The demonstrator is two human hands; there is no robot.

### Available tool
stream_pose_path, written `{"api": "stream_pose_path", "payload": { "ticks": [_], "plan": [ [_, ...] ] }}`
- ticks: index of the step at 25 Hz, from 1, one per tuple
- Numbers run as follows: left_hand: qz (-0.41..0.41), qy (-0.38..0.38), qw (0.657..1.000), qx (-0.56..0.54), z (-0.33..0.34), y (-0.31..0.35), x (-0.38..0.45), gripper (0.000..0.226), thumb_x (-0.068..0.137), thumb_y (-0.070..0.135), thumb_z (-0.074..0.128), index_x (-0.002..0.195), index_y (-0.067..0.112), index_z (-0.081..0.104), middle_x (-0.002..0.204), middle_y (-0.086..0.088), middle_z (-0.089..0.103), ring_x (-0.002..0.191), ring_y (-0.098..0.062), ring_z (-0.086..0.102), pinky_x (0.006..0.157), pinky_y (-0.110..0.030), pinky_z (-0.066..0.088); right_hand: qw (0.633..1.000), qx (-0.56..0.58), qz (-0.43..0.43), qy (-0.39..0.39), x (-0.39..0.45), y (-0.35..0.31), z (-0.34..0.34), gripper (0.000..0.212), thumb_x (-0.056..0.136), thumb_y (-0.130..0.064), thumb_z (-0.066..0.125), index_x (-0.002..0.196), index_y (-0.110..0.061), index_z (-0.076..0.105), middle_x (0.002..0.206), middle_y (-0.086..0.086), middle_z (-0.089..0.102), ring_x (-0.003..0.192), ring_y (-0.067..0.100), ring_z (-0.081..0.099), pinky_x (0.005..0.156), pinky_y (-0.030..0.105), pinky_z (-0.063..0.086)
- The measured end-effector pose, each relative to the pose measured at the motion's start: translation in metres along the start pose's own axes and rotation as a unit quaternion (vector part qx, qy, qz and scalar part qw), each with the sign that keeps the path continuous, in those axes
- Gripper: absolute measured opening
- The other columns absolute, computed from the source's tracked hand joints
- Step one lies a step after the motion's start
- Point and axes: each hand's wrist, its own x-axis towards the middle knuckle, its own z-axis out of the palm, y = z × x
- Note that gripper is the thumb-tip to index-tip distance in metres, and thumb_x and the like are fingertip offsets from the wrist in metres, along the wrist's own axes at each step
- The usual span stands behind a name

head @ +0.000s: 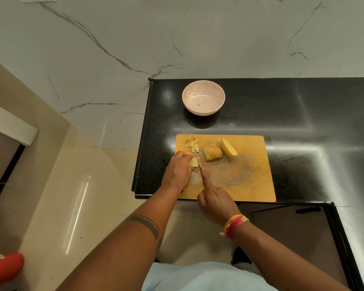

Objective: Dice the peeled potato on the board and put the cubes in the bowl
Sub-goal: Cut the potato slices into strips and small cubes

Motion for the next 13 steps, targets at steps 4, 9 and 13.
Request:
{"api": "stream_pose_path", "payload": {
  "ticks": [4, 9, 13],
  "plan": [
    [-0.002, 0.004, 1.0, -0.005, 0.001, 0.001, 0.001, 0.043, 0.099, 0.019, 0.062, 0.142, 0.017, 0.057, 0.132, 0.0, 0.052, 0.123, -0.018, 0.051, 0.107, -0.035, 0.047, 1.0, -0.006, 0.007, -0.004, 0.02, -0.006, 0.0, 0.075, 0.099, -0.024, 0.039, 0.163, -0.026, 0.0, 0.068, 0.003, 0.061, 0.057, 0.02, 0.058, 0.051, 0.035, 0.044],
    [-0.003, 0.007, 1.0, -0.004, 0.0, -0.001, 0.005, 0.041, 0.099, 0.019, 0.062, 0.14, 0.015, 0.059, 0.131, 0.0, 0.054, 0.123, -0.019, 0.051, 0.106, -0.036, 0.048, 1.0, -0.016, 0.007, -0.016, 0.033, -0.01, 0.003, 0.074, 0.1, -0.026, 0.037, 0.163, -0.026, 0.0, 0.073, 0.004, 0.062, 0.059, 0.018, 0.058, 0.05, 0.031, 0.041],
    [-0.008, 0.007, 1.0, -0.003, 0.0, 0.0, 0.006, 0.039, 0.099, 0.019, 0.062, 0.137, 0.016, 0.061, 0.131, 0.0, 0.054, 0.122, -0.02, 0.053, 0.105, -0.037, 0.049, 0.999, -0.037, 0.001, -0.012, 0.033, -0.006, 0.008, 0.074, 0.101, -0.027, 0.036, 0.163, -0.026, -0.004, 0.071, 0.003, 0.06, 0.058, 0.018, 0.057, 0.051, 0.032, 0.044]
  ]
}}
